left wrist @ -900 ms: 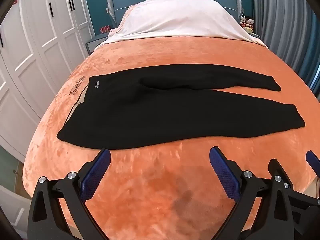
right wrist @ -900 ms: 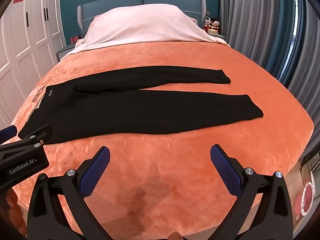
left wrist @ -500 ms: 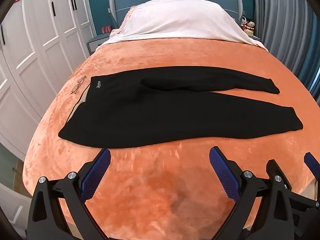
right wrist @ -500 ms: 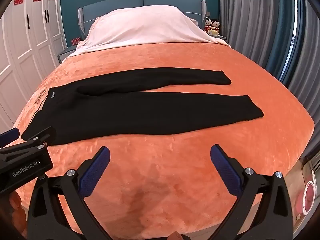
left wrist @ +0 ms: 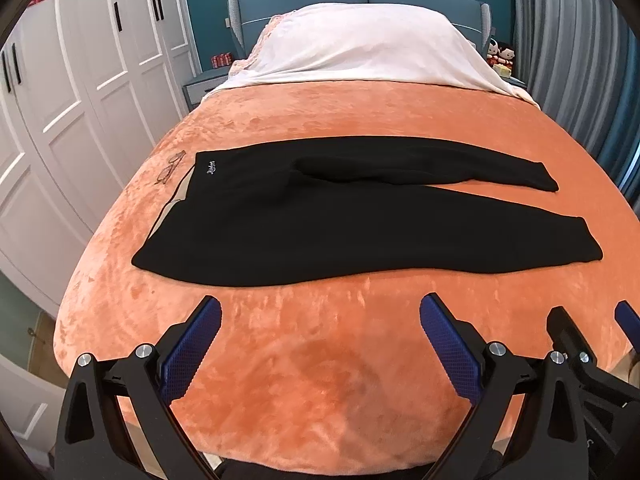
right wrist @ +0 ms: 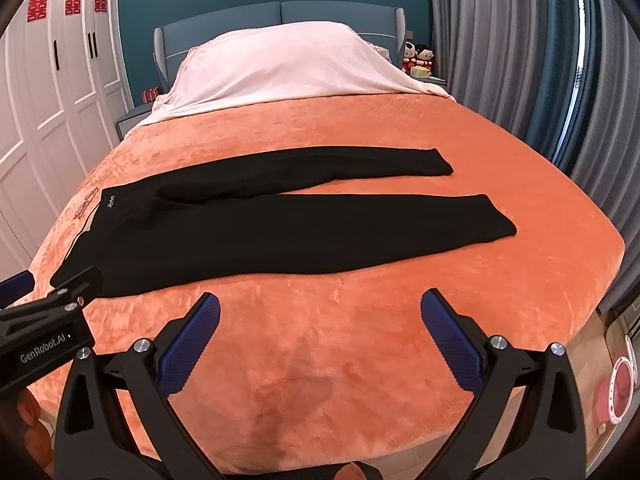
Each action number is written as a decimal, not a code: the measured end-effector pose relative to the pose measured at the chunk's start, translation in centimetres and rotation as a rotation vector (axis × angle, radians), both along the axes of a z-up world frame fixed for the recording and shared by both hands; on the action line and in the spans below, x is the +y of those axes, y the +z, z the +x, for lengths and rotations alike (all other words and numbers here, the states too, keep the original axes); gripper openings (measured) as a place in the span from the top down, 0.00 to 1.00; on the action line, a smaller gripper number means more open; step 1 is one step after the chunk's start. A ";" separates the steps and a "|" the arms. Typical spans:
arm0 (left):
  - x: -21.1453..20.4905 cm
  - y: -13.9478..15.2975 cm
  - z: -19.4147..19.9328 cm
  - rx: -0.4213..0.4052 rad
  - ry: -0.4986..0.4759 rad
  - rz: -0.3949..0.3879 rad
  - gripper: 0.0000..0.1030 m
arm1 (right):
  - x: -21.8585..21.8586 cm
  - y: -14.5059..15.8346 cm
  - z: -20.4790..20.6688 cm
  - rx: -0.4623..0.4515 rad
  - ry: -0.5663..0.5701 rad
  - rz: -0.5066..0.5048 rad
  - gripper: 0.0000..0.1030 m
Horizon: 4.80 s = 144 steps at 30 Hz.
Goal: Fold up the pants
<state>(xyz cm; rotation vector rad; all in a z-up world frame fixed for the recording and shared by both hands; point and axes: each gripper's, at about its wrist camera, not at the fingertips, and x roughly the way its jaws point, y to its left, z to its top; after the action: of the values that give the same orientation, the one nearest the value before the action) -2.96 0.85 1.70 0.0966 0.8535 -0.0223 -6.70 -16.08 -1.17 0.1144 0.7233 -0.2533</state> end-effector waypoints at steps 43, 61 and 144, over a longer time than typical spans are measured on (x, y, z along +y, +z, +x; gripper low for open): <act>1.0 1.4 -1.4 -0.015 0.006 -0.003 0.05 | 0.3 0.9 -1.0 -0.021 0.001 -0.005 0.04; 0.5 0.5 -1.1 0.007 0.001 0.034 0.05 | 0.4 0.5 -0.7 -0.004 0.004 0.002 0.04; 27.7 -4.2 39.7 -0.026 0.210 -0.237 0.79 | -33.5 -4.2 37.0 0.064 -0.032 0.083 0.88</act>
<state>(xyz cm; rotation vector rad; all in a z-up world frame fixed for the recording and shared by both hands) 36.74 28.55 -2.45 -0.2152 0.8257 0.0749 30.33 -49.60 -5.40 0.1973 0.7962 -0.2583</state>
